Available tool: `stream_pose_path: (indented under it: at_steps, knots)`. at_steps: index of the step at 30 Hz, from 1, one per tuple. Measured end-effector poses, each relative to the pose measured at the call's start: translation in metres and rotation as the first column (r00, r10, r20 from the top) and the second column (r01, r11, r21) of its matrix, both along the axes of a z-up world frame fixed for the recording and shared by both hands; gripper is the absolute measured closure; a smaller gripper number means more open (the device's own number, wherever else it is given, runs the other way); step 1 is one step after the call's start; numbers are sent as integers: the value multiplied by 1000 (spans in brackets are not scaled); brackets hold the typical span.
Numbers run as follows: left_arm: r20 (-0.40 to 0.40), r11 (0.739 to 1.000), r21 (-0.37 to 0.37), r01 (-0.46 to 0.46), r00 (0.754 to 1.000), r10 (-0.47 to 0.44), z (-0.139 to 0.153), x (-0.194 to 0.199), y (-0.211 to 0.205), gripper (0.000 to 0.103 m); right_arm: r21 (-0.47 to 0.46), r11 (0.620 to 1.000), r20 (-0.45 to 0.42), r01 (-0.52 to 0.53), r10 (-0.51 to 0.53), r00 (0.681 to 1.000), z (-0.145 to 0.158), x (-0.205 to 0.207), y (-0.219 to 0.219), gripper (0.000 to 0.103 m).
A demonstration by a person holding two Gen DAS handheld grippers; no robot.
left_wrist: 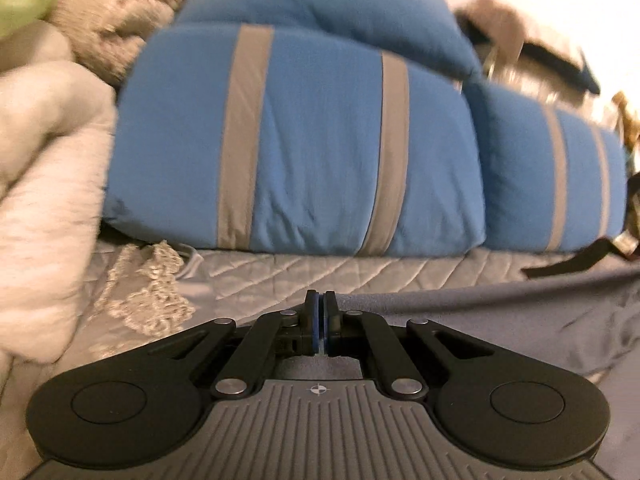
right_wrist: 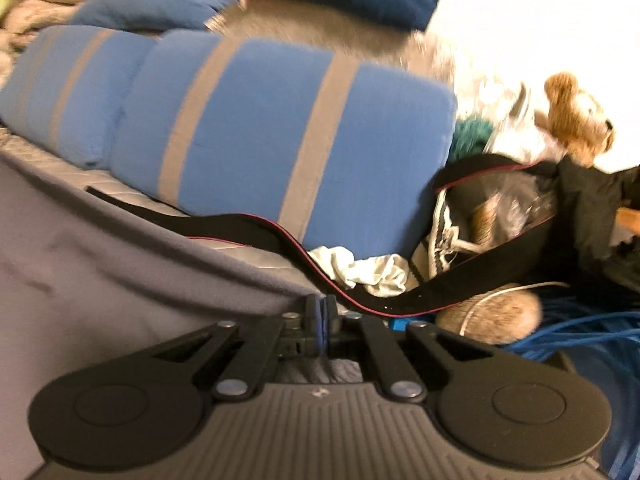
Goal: Fold clothes
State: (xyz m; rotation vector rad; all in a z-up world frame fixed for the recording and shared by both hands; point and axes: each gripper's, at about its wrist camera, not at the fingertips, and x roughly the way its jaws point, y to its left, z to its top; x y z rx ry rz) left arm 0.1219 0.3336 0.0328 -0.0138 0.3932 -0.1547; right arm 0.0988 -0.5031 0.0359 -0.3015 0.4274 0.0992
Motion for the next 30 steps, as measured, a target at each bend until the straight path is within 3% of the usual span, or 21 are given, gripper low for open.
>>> stream_pose_path:
  at_steps: [4, 9, 15, 18, 19, 20, 21, 23, 25, 30]
  knots:
    - [28, 999, -18, 27, 999, -26, -2, -51, 9, 101, -4, 1000, -3, -22, 22, 1000, 4, -59, -1, 102]
    - [-9, 1000, -5, 27, 1000, -27, -15, -92, 11, 101, 3, 998, -56, -58, 58, 997, -11, -119, 6, 102]
    - [-66, 999, 31, 13, 998, -11, -24, -113, 9, 98, 15, 997, -107, -81, 82, 991, -30, -152, 8, 102]
    - [-122, 1000, 2, 14, 992, -14, -19, -116, 12, 96, -14, 994, -130, -107, 105, 986, -34, -159, 11, 99]
    - [-146, 1000, -14, 13, 989, -15, -16, -117, 14, 87, -41, 993, -125, -112, 106, 986, -34, -160, 12, 80]
    - [-155, 1000, -20, 8, 988, -11, -11, -118, 15, 70, -68, 991, -120, -117, 108, 987, -35, -162, 13, 69]
    - [-158, 1000, -12, 5, 987, -7, -5, -119, 13, 61, -95, 988, -115, -121, 110, 987, -35, -163, 14, 65]
    - [-168, 1000, 22, 7, 986, -3, 8, -119, 4, 32, -148, 980, -105, -130, 115, 988, -35, -166, 16, 38]
    - [-192, 996, 87, 36, 981, -19, 20, -117, -15, 30, -202, 970, -96, -137, 120, 988, -36, -169, 18, 30]
    - [-209, 975, 156, 158, 970, -124, 41, -112, -71, 30, -381, 901, -122, -206, 172, 977, -46, -169, 27, 28]
